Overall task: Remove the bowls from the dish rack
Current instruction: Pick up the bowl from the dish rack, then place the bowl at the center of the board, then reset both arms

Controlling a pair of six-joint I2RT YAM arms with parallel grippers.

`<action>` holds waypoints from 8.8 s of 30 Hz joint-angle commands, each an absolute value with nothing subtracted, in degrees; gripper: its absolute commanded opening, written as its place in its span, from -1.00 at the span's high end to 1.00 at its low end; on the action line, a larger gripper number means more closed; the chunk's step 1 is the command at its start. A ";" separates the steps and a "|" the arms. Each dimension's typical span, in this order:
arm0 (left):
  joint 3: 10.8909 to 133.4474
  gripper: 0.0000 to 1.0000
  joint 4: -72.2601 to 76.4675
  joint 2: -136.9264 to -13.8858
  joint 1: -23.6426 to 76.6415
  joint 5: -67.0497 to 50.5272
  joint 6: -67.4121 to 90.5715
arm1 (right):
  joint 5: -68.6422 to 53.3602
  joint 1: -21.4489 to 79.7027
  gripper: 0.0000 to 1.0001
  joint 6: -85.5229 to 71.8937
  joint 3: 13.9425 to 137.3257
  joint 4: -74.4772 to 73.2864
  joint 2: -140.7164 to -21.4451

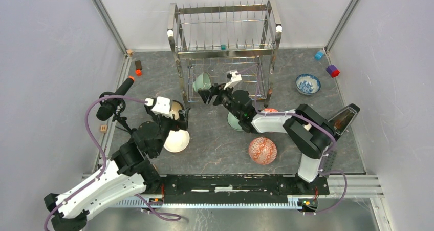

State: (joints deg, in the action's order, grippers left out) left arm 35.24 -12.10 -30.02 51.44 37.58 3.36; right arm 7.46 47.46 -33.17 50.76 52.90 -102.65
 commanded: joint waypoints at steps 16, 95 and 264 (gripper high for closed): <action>35.14 -0.86 -9.71 -30.93 51.27 37.49 1.23 | -1.67 42.11 -0.24 -43.94 67.89 51.59 -118.59; 35.33 -0.86 -9.83 -27.82 51.26 38.77 1.29 | -17.12 38.37 1.00 -63.17 39.42 91.33 -96.02; 57.06 -0.12 -15.07 -74.01 28.92 26.90 24.03 | 18.16 34.71 -0.94 -26.88 17.89 1.94 -23.26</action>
